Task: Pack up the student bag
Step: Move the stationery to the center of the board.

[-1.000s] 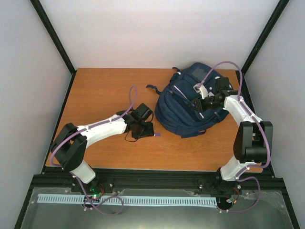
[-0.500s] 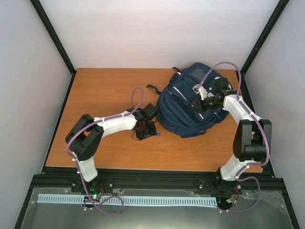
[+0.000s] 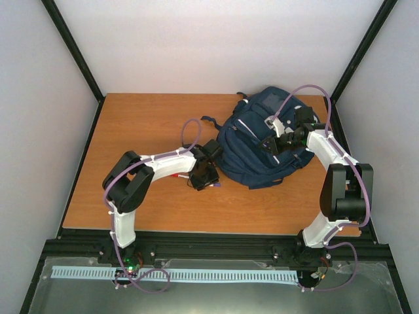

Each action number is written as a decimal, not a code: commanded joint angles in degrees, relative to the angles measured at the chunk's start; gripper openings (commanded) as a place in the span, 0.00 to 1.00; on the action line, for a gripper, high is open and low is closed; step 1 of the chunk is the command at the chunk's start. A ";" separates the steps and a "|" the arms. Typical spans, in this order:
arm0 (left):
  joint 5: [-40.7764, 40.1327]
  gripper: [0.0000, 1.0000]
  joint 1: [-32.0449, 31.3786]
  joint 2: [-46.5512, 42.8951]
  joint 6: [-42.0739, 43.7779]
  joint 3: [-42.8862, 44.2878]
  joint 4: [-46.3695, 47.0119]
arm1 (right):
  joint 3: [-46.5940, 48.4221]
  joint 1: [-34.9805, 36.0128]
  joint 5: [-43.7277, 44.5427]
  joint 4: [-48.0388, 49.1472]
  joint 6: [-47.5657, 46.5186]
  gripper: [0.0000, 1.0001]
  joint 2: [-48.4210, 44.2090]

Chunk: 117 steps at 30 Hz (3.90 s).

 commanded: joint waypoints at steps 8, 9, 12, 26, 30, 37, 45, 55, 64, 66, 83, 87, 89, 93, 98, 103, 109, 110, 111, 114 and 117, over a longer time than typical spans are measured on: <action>1.37 0.39 0.39 5.29 -3.42 3.93 -8.01 | 0.87 0.10 -2.00 -2.78 -0.14 0.03 0.68; 1.31 0.39 0.39 5.33 -3.32 4.01 -7.97 | 0.87 0.09 -1.98 -2.78 -0.16 0.03 0.67; 1.12 0.44 0.39 5.37 -2.34 4.30 -7.21 | 0.87 0.09 -2.09 -2.78 -0.08 0.03 0.78; -1.67 0.41 0.42 2.81 1.58 0.21 -8.95 | 1.04 0.13 -2.71 -3.04 0.10 0.03 1.08; -2.80 0.48 0.39 1.18 3.26 -0.76 -9.38 | 1.02 0.14 -2.87 -2.93 0.22 0.03 1.03; -2.99 0.50 0.42 -2.42 3.04 0.79 -7.49 | 1.02 0.08 -2.93 -3.07 0.25 0.03 0.55; -3.33 0.53 0.39 -1.03 0.49 3.79 -7.46 | 1.04 0.08 -3.15 -3.06 0.41 0.03 0.64; -1.46 0.55 0.39 4.28 -1.03 6.33 -10.33 | 1.04 0.13 -3.02 -3.21 0.19 0.03 0.86; -1.60 0.40 0.39 1.91 1.69 2.84 -12.71 | 0.97 0.09 -3.26 -3.22 0.25 0.03 0.87; -0.77 0.38 0.44 0.46 2.97 1.49 -13.78 | 1.01 0.08 -3.39 -3.18 0.28 0.03 0.93; -0.34 0.33 0.39 -12.56 18.58 -15.16 -17.63 | 1.04 0.08 -4.68 -3.70 -0.08 0.03 -0.21; -2.57 0.40 0.39 -18.63 25.96 -13.55 -16.84 | 1.26 0.09 -5.06 -3.82 0.01 0.03 -0.24; -2.80 0.51 0.39 -21.19 30.34 -12.15 -15.65 | 1.42 0.08 -5.26 -3.99 -0.15 0.03 -0.57; -5.97 0.64 0.40 -22.27 37.58 -6.73 -16.54 | 0.98 0.09 -6.36 -3.57 -0.07 0.03 -1.85; -12.09 0.65 0.39 -17.16 45.38 -1.47 -18.62 | 0.95 0.08 -6.54 -3.61 -0.25 0.03 -2.03; -13.25 0.66 0.39 -12.97 48.90 0.34 -17.72 | 0.79 0.09 -7.72 -3.75 -0.77 0.03 -3.04; -11.65 0.60 0.39 -8.69 49.39 0.24 -16.30 | 0.46 0.09 -10.84 -4.14 -2.85 0.03 -6.05; -11.18 0.59 0.40 -8.23 49.46 -0.09 -15.87 | 0.37 0.08 -11.14 -3.98 -2.89 0.03 -6.44; -10.72 0.57 0.42 -7.73 49.40 -0.50 -15.39 | 0.20 0.08 -11.39 -3.82 -3.03 0.03 -6.82; -9.14 0.50 0.39 -6.19 49.07 -1.45 -14.21 | -0.05 0.11 -12.32 -3.73 -3.43 0.03 -7.46; -8.32 0.44 0.40 -5.06 48.81 -2.01 -13.62 | -0.10 0.09 -13.13 -3.87 -3.89 0.03 -7.57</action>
